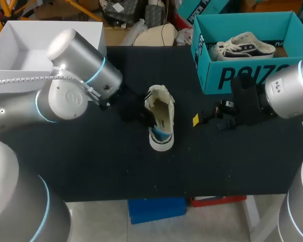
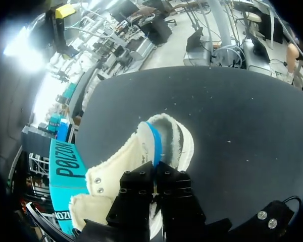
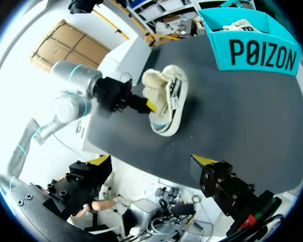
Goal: Take the shoe out of the shoebox, open the shoe tongue, remove and reinsert the insole, then place the shoe into the shoebox
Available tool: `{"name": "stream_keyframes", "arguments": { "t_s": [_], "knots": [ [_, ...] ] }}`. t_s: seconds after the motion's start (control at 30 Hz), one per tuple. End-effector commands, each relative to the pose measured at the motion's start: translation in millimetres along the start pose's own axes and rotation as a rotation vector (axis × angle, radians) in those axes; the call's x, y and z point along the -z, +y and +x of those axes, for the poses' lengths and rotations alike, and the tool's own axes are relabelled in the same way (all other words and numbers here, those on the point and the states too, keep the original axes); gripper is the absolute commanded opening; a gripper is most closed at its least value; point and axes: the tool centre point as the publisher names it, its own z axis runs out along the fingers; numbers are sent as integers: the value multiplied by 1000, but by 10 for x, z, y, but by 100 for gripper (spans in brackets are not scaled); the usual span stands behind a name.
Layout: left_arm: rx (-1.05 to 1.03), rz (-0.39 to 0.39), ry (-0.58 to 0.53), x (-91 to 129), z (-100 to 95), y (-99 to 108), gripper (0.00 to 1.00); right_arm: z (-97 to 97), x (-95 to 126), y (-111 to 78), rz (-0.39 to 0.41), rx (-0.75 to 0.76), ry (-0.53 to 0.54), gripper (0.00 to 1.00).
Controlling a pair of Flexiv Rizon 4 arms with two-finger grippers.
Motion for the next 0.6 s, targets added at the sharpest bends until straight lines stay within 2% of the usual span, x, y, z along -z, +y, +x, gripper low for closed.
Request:
{"name": "stream_keyframes", "arguments": {
  "t_s": [0.03, 0.23, 0.4, 0.43, 0.47, 0.5, 0.53, 0.57, 0.6],
  "knots": [
    [-20, -49, 90, -23, -27, 0, 0, 7, -3, 2, 1, -1, -3, 100],
    [-23, -91, 167, -109, 91, 8, 0, 7, -3, 2, 1, -1, -3, 100],
    [-26, -92, 184, -190, 101, -45, 0, 7, -3, 2, 1, -1, -3, 100],
    [-27, -90, 185, -210, 99, -53, 3, 7, -3, 2, 1, -1, -3, 100],
    [-27, -89, 186, -218, 98, -57, 30, 7, -3, 2, 1, -1, -3, 100],
    [-29, -87, 185, -226, 93, -63, 48, 7, -3, 2, 1, -1, -3, 100],
    [-31, -81, 175, -222, 76, -81, 91, 7, -3, 2, 1, -1, -3, 100],
    [-33, -80, 167, -207, 61, -90, 100, 7, -3, 2, 1, -1, -3, 100],
    [-33, -79, 163, -184, 46, -99, 100, 7, -3, 2, 1, -1, -3, 100]
  ]
}}
